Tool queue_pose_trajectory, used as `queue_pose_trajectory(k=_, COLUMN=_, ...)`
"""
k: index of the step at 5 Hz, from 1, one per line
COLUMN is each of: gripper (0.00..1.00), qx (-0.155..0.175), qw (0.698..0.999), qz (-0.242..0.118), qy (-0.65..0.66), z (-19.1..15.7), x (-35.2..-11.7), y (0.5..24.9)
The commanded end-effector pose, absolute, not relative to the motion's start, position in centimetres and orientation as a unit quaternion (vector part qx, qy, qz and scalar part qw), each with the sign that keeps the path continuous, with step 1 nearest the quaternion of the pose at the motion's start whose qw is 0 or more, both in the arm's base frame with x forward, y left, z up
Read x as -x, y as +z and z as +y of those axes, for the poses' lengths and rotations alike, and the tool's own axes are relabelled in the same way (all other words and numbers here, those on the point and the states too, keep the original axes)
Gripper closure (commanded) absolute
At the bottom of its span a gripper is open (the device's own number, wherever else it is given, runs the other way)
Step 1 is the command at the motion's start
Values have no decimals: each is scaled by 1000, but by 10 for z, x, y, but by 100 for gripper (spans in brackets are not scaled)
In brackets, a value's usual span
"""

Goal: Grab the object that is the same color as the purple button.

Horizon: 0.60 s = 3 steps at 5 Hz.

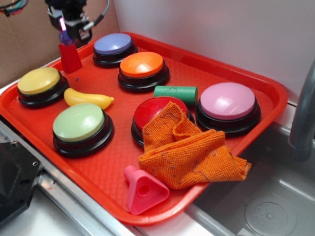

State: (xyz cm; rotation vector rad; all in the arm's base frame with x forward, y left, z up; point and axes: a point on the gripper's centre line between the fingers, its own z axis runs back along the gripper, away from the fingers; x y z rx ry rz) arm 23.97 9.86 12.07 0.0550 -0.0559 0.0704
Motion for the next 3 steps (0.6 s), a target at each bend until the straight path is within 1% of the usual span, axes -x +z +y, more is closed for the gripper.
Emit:
queue_pose_trajectory(k=1, gripper=100, qx=11, qw=993, qz=-73, qy=95, z=78, x=-237, y=174)
queue_pose_trajectory(k=2, gripper=100, qx=11, qw=990, qz=-69, qy=122, z=64, x=-235, y=168)
queue_pose_trajectory(k=3, gripper=100, qx=-11, qw=987, qz=-59, qy=149, z=62, x=-233, y=169)
